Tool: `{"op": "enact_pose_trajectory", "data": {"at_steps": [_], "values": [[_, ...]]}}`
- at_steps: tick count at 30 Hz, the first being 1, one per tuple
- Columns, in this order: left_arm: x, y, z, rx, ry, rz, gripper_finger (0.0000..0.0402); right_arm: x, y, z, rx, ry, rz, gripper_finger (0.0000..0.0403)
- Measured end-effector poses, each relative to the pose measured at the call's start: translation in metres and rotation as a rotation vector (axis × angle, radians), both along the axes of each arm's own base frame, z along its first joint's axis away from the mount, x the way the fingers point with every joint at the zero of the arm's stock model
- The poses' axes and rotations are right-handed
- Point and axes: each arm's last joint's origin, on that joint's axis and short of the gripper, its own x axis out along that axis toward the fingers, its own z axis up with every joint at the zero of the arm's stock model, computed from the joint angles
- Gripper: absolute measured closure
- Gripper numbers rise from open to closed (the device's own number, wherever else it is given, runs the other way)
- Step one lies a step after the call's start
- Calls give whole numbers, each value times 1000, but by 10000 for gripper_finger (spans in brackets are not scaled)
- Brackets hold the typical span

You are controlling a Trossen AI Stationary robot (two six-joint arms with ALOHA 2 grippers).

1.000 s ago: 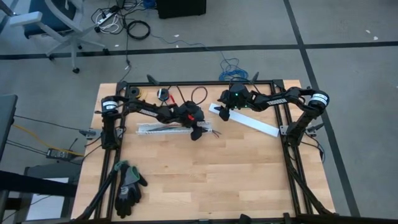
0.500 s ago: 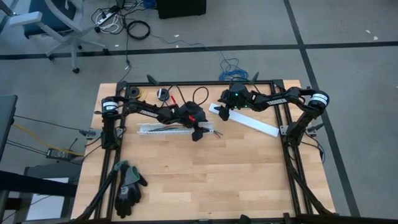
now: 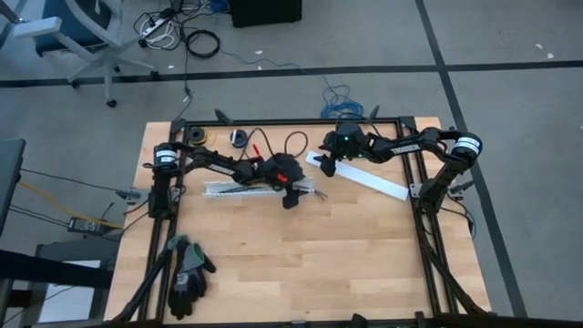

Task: Ziptie cables
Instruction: Close the cable duct

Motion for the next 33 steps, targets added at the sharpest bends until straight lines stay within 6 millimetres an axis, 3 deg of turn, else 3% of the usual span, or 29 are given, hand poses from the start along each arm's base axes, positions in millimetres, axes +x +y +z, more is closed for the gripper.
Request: {"op": "enact_pose_trajectory", "data": {"at_steps": [9, 18, 26, 33], "values": [[1, -2, -2, -5, 0, -17, 123, 0, 0, -1, 10, 7, -4, 174], [1, -2, -2, -7, 1, -23, 175, -1, 0, -1, 13, 13, -4, 179], [0, -3, -3, -11, 20, -22, 177, -3, 2, -5, 26, 58, 1, 183], [-1, -3, -3, -12, 25, -22, 177, -4, 1, -6, -70, 113, -15, 184]]}}
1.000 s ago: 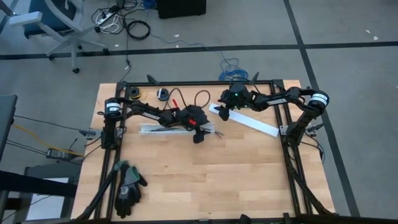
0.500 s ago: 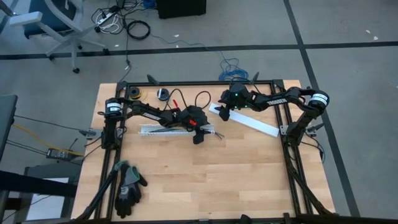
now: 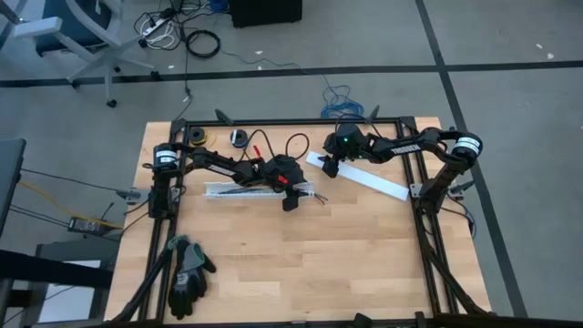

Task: Ziptie cables
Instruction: Close the cable duct

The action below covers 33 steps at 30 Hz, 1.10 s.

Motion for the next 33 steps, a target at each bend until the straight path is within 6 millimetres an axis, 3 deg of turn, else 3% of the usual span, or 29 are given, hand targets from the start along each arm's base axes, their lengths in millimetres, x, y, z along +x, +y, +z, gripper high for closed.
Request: {"op": "enact_pose_trajectory", "data": {"at_steps": [6, 16, 20, 24, 27, 33], "values": [[0, 0, 0, -1, 3, 0, 177, 0, 0, 0, 27, -15, -8, 169], [0, 0, -1, -1, 6, 1, 177, 2, 3, 1, 5, -17, 24, 106], [0, 0, 0, -5, 5, 4, 177, 6, 2, 3, 40, -27, 6, 104], [-1, 0, -1, -7, 4, 5, 177, 23, -8, 3, 89, -12, -22, 108], [-1, 0, -1, -7, 5, 6, 177, 32, -11, -4, 119, 81, 5, 109], [-1, 0, -1, -7, 8, 6, 177, 31, -17, -8, 151, 137, -4, 109]]}}
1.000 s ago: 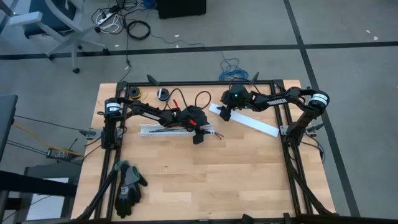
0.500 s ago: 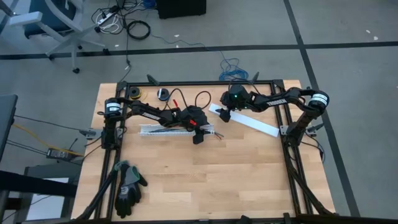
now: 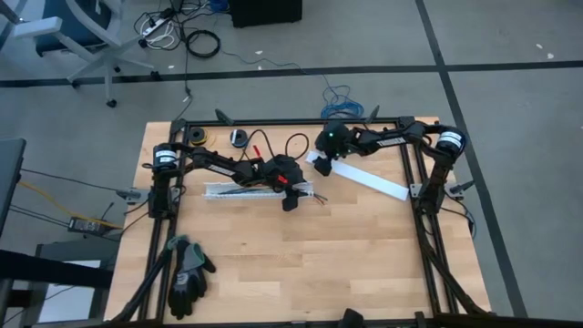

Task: Ziptie cables
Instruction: Close the cable duct

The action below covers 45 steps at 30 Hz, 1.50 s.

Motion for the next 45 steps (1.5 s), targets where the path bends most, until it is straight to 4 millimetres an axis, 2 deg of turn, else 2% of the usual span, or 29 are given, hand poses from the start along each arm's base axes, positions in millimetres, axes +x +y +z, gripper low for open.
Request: {"op": "enact_pose_trajectory", "data": {"at_steps": [11, 18, 31, 45], "values": [[0, 0, 0, 1, -1, 0, 177, -8, 3, -7, 49, 49, 24, 108], [0, 0, 0, -3, -2, 3, 177, -12, 5, -11, 103, -17, 60, 109], [0, 0, 0, -4, -3, 5, 177, -12, 7, -12, 151, -33, 97, 113], [0, 1, 0, -11, -5, 11, 177, -10, 17, -15, 66, 72, 102, 118]]}}
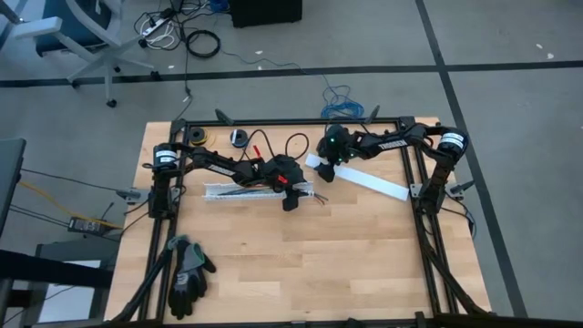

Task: Ziptie cables
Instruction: Close the cable duct

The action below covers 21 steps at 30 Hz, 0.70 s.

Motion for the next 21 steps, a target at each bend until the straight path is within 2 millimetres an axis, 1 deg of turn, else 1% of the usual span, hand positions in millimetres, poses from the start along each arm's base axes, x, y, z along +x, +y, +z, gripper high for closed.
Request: {"op": "enact_pose_trajectory", "data": {"at_steps": [5, 14, 17, 21], "values": [[0, 0, 0, 0, 0, 0, 177, 2, 6, -1, -33, 33, 9, 131], [0, 0, 0, -1, 0, 0, 177, 1, 8, -2, -29, 53, 9, 180], [0, 0, 0, -1, 1, 0, 177, 1, 8, -2, -26, 52, 9, 184], [0, 0, 0, -1, 1, 0, 177, 1, 8, -2, -26, 52, 10, 175]]}}
